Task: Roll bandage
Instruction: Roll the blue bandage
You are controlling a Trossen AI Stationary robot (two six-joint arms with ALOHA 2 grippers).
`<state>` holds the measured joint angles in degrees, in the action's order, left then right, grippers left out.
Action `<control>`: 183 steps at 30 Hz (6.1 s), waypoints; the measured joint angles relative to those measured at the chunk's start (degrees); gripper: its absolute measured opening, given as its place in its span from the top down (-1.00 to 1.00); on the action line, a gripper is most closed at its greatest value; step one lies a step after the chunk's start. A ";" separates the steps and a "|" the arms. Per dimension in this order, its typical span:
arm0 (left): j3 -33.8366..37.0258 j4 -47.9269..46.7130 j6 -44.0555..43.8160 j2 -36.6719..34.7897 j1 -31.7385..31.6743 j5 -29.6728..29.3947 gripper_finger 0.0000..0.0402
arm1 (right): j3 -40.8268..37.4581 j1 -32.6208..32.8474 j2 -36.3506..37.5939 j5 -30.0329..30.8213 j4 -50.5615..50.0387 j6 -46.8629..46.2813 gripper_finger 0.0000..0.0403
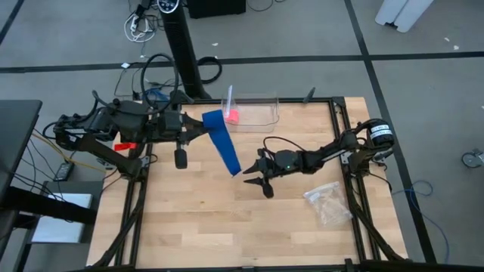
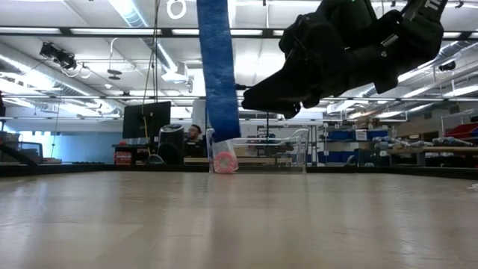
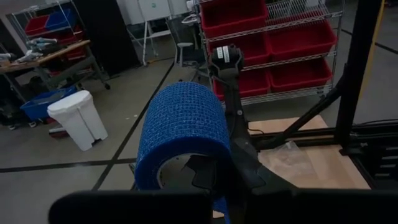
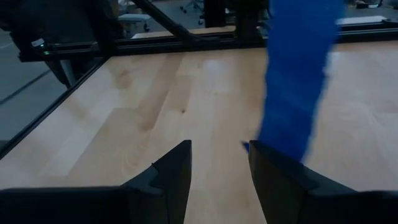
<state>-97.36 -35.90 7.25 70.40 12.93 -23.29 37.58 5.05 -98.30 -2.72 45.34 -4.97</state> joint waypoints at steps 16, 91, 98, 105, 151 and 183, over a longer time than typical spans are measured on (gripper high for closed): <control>0.28 -2.05 0.91 6.70 -0.17 -0.58 0.91 | 0.02 3.85 0.42 0.34 0.05 -0.02 0.24; 32.89 34.10 -6.17 6.69 -5.88 22.05 0.67 | 9.25 12.82 21.49 27.09 -6.91 17.13 0.98; 32.94 33.44 -6.21 6.75 -5.75 21.63 0.48 | 9.25 12.84 21.49 27.10 -6.80 17.20 0.99; 33.07 33.11 -6.16 6.34 -5.71 23.21 0.44 | 9.39 12.88 21.59 26.92 -9.28 17.07 0.99; 20.74 23.05 1.43 4.01 -5.81 21.58 0.92 | 6.36 14.41 22.58 24.21 -35.07 5.79 0.61; 9.22 15.27 1.53 3.97 -5.81 13.67 0.92 | 9.61 17.21 1.88 40.55 -15.03 16.34 0.44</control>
<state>-88.14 -20.63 8.78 74.37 7.11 -9.61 47.19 22.26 -96.42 37.83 30.32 11.37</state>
